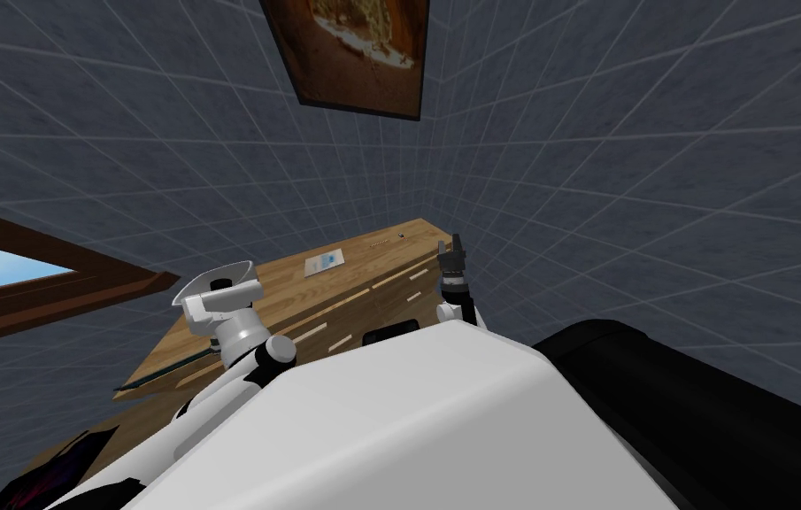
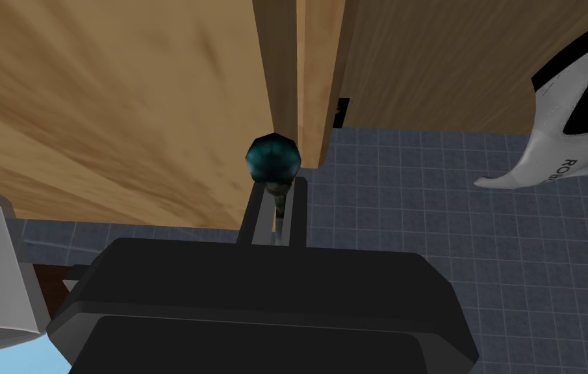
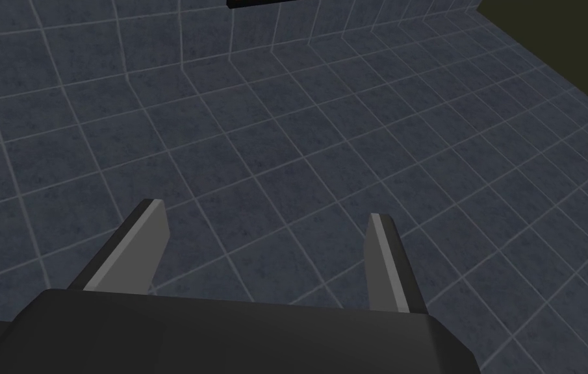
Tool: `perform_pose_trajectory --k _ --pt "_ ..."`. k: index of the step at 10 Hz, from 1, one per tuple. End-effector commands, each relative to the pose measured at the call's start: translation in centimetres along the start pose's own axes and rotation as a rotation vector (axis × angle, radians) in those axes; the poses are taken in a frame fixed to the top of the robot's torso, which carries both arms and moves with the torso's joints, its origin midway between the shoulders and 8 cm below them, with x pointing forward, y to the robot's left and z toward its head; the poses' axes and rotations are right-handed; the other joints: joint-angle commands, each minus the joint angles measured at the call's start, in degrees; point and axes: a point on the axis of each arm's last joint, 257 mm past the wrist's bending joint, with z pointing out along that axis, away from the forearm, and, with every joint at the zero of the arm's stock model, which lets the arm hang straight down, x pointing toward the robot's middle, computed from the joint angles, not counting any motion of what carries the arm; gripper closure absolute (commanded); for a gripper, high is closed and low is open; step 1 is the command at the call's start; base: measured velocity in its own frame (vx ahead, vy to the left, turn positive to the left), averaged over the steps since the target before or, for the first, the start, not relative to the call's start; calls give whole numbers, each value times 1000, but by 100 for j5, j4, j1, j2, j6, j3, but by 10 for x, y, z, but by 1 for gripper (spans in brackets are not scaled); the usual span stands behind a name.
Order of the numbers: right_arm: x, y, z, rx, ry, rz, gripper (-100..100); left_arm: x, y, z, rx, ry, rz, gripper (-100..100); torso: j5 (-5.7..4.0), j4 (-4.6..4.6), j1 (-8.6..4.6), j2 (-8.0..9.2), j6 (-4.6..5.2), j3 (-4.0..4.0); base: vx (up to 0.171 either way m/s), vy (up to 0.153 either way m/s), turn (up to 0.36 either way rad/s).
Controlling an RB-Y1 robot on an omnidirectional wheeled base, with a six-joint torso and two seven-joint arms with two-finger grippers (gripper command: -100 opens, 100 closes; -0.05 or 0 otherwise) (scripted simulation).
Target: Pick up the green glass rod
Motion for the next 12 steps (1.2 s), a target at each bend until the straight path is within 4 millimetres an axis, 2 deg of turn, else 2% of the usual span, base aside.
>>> perform_pose_trajectory --k 1,2,3,4,6,7,9,10,12 --pt "0 0 0 0 0 0 0 0 0 0 0 0 0 100 0 0 0 0 0 0 0 0 0" --pt "0 0 0 0 0 0 0 0 0 0 0 0 0 100 1 -1 1 -3 0 -2 0 0 0" --pt "0 0 0 0 0 0 0 0 0 0 1 -1 0 0 2 -2 3 -4 -1 -3 0 0 0" --pt "0 0 0 0 0 0 0 -5 -26 -8 58 -9 23 100 3 -2 4 -5 -1 -3 51 -24 176" --pt "0 0 0 0 0 0 0 0 -23 -3 42 -1 35 100 0 -4 -9 -22 3 -12 22 -29 84" --pt "0 0 0 0 0 0 0 -10 -51 -16 111 -16 44 100 4 -4 -1 -14 6 -9 31 -42 120" --pt "0 0 0 0 0 0 0 2 -42 -4 72 1 72 100 3 -5 -6 -18 4 -11 17 -21 62" --pt "0 0 0 0 0 0 0 -10 -69 -17 138 -15 77 100 8 -4 4 -10 5 -7 26 -42 101" --pt "0 0 0 0 0 0 0 2 -58 -5 96 3 104 100 2 -3 -6 -15 7 -9 16 -24 55"
